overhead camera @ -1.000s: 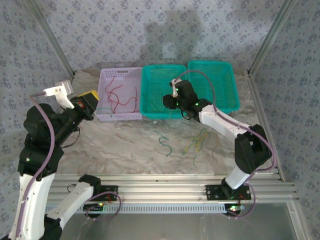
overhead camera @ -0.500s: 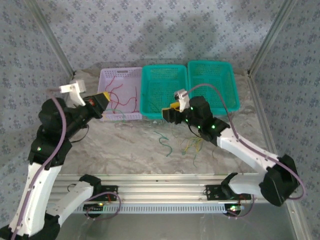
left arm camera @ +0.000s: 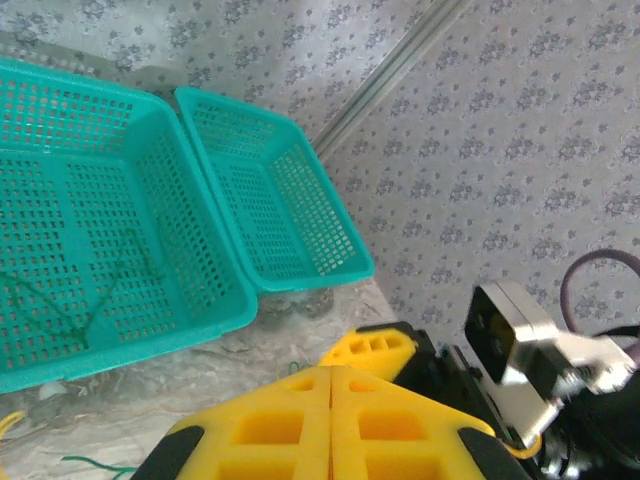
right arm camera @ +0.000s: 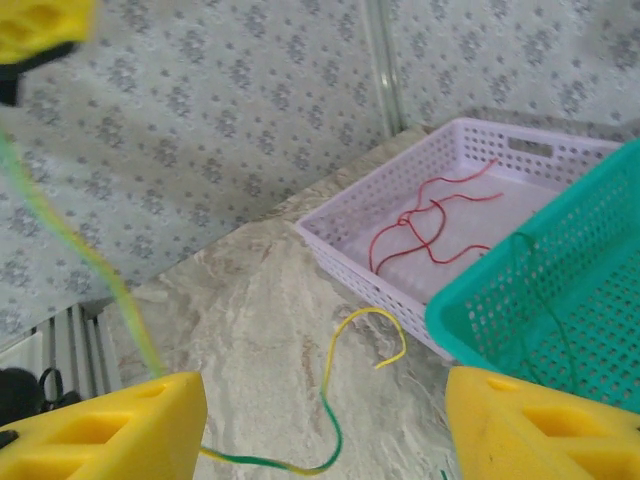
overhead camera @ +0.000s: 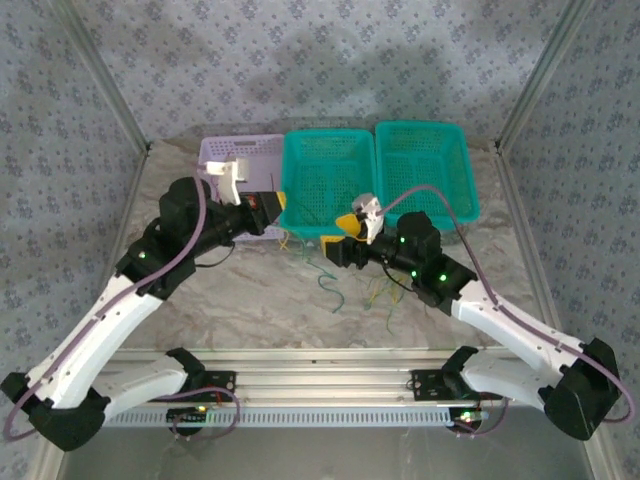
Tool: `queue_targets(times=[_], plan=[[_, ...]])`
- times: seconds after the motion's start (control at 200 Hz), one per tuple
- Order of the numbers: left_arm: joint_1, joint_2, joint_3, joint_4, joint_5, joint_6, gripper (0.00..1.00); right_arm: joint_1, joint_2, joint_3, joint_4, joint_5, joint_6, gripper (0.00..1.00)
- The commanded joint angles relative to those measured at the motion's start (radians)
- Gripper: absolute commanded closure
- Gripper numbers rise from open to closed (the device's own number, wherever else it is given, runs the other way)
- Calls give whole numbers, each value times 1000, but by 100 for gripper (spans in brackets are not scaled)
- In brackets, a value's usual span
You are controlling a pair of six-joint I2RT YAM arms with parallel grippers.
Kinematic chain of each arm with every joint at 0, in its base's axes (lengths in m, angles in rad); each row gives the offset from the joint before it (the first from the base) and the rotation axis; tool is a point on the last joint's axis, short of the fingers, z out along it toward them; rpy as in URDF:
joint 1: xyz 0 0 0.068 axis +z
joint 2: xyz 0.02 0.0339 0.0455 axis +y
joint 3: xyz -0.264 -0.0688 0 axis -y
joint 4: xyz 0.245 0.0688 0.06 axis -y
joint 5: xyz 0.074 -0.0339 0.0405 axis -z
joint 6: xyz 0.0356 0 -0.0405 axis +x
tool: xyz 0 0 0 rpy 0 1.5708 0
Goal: Untangle the cables
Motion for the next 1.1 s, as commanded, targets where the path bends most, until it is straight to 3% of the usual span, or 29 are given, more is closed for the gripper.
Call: queue_targets(times=[0.0,0.455,0.505,0.63,0.745,0.929,0.974,1.094], plan=[[-25,48,35,78,-14,-19,100,24,-19,-4,35,-23,-55,34],[-78,171,77,168,35,-59,100,84,62,-11,115,5,-62,39],[-80,172,75,172,43,-62,100,84,69,-8,115,7,-68,45],[-81,165,65,166,45,-59,100,86,54,-14,117,55,-77,79],[-81,157,56,152,33,-48,100,84,19,-18,98,91,-99,100],[-80,162,61,136,25,-38,100,81,-24,-19,72,143,-115,100],[-79,162,71,118,11,-27,90,81,-40,-24,68,167,-117,100],[-80,152,103,56,-41,22,42,77,-93,-19,22,317,-125,100]])
